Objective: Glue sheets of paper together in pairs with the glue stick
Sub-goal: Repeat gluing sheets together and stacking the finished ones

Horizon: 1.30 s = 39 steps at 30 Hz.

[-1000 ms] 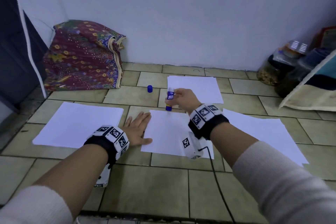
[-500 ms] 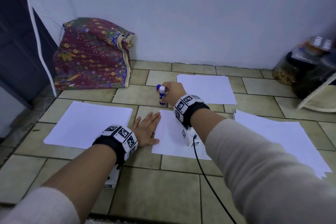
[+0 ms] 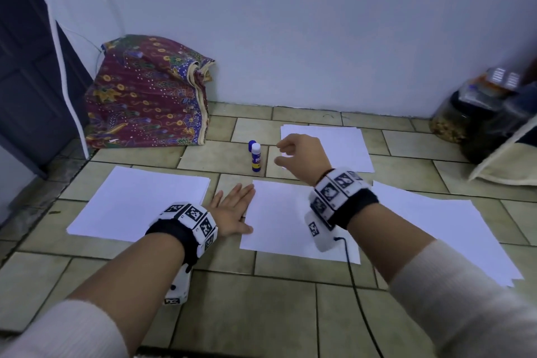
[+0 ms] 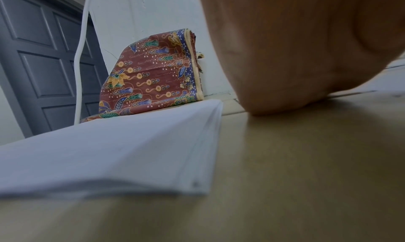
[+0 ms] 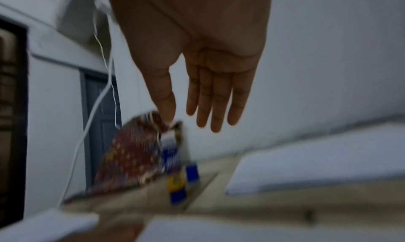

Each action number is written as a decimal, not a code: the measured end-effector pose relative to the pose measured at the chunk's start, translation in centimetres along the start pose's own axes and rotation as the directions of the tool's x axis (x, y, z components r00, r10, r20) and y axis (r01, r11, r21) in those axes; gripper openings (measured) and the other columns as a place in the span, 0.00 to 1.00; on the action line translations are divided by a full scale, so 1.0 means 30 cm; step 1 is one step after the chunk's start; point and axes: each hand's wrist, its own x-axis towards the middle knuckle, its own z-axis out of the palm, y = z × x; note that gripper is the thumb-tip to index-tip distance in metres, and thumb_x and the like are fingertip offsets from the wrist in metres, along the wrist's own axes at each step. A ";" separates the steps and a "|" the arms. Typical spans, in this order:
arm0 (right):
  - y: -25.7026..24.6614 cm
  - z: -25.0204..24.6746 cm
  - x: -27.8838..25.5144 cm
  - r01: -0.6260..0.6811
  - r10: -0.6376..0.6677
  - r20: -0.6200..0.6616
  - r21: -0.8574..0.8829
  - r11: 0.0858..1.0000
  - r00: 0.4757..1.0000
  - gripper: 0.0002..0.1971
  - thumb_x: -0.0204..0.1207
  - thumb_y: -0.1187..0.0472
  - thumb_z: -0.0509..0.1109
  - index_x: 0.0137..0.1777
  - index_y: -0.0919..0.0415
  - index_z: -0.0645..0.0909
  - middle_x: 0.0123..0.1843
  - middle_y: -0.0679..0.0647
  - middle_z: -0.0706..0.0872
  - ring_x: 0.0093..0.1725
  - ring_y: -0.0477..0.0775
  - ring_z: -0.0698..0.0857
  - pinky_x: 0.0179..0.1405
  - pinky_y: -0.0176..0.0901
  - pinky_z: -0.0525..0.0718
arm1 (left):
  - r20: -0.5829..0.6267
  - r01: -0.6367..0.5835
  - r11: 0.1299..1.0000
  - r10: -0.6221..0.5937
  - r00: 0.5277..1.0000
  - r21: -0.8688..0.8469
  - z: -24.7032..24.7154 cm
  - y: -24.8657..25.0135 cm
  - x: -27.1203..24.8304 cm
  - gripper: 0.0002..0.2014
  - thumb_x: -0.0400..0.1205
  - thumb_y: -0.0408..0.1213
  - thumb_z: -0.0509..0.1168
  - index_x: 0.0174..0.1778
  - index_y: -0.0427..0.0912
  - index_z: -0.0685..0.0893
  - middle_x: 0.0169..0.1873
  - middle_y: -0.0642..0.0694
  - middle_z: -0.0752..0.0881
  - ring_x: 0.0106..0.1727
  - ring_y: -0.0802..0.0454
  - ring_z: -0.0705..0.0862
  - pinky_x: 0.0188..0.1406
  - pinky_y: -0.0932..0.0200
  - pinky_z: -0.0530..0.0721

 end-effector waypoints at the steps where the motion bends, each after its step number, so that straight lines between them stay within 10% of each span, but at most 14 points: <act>1: 0.014 -0.046 -0.025 -0.007 0.007 0.006 -0.010 1.000 1.000 0.17 0.71 0.59 0.76 0.59 0.58 0.83 0.58 0.52 0.86 0.59 0.48 0.84 0.59 0.38 0.80 | 0.000 0.008 1.000 -0.008 1.000 0.003 0.000 0.002 0.002 0.42 0.86 0.48 0.58 0.83 0.46 0.33 0.82 0.55 0.31 0.83 0.56 0.32 0.80 0.50 0.33; 6: 0.159 -0.280 -0.156 -0.189 0.330 0.231 -0.478 0.858 0.915 0.36 0.69 0.48 0.78 0.74 0.59 0.70 0.72 0.55 0.76 0.71 0.55 0.74 0.66 0.45 0.73 | 0.021 0.059 0.998 -0.060 0.998 0.016 0.005 0.004 0.014 0.52 0.68 0.67 0.46 0.83 0.47 0.32 0.82 0.56 0.31 0.83 0.57 0.33 0.80 0.51 0.35; 10: 0.360 -0.342 -0.260 -0.317 0.596 0.174 -0.714 0.625 0.784 0.52 0.60 0.37 0.79 0.78 0.62 0.61 0.77 0.59 0.68 0.77 0.61 0.64 0.73 0.56 0.71 | 0.025 0.068 0.997 -0.067 0.997 -0.039 0.003 0.012 0.010 0.47 0.71 0.53 0.51 0.83 0.47 0.34 0.82 0.55 0.33 0.83 0.57 0.33 0.81 0.51 0.35; 14: 0.476 -0.335 -0.353 -0.363 0.631 0.177 -0.689 0.627 0.755 0.60 0.58 0.36 0.80 0.81 0.64 0.50 0.80 0.58 0.60 0.80 0.59 0.59 0.76 0.55 0.67 | 0.020 0.079 0.997 -0.078 0.997 -0.019 0.003 0.013 0.011 0.45 0.75 0.50 0.54 0.83 0.48 0.34 0.82 0.55 0.32 0.83 0.56 0.33 0.81 0.51 0.35; 24: 0.512 -0.352 -0.411 -0.297 0.541 0.213 -0.648 0.701 0.813 0.53 0.71 0.39 0.73 0.84 0.59 0.43 0.86 0.53 0.49 0.80 0.55 0.63 0.76 0.50 0.67 | 0.007 0.080 0.997 -0.080 0.997 -0.005 0.006 0.033 -0.001 0.48 0.73 0.57 0.52 0.83 0.47 0.32 0.82 0.54 0.31 0.83 0.56 0.33 0.81 0.51 0.35; 27: 0.504 -0.369 -0.412 -0.293 0.532 0.190 -0.662 0.690 0.825 0.44 0.76 0.42 0.68 0.84 0.56 0.48 0.84 0.53 0.58 0.79 0.54 0.65 0.75 0.46 0.67 | 0.018 0.082 0.997 -0.083 0.996 0.014 0.004 0.033 -0.001 0.52 0.64 0.57 0.49 0.83 0.47 0.32 0.82 0.54 0.31 0.83 0.56 0.33 0.80 0.50 0.35; 31: 0.468 -0.428 -0.401 -0.411 0.511 0.019 -0.568 0.713 0.860 0.21 0.77 0.48 0.69 0.64 0.60 0.77 0.62 0.56 0.84 0.59 0.56 0.81 0.51 0.41 0.73 | 0.011 0.070 0.995 -0.071 0.997 0.064 0.010 0.025 0.003 0.50 0.77 0.59 0.58 0.82 0.45 0.31 0.82 0.53 0.30 0.83 0.55 0.31 0.81 0.49 0.34; 35: 0.357 -0.482 -0.405 -0.449 0.381 -0.237 -0.445 0.775 0.894 0.12 0.76 0.57 0.68 0.54 0.64 0.78 0.51 0.60 0.86 0.43 0.59 0.77 0.41 0.44 0.72 | 0.002 0.066 0.995 -0.066 0.998 0.072 0.012 0.019 0.004 0.57 0.67 0.67 0.55 0.82 0.45 0.30 0.82 0.54 0.29 0.82 0.55 0.30 0.81 0.49 0.34; 39: 0.173 -0.401 -0.396 -0.340 0.275 -0.229 -0.326 0.882 0.934 0.17 0.77 0.57 0.68 0.61 0.66 0.74 0.54 0.61 0.83 0.45 0.56 0.75 0.41 0.42 0.69 | -0.015 0.047 0.998 -0.046 0.999 0.048 0.010 0.029 -0.006 0.68 0.46 0.73 0.42 0.82 0.43 0.29 0.81 0.52 0.29 0.83 0.56 0.31 0.80 0.51 0.35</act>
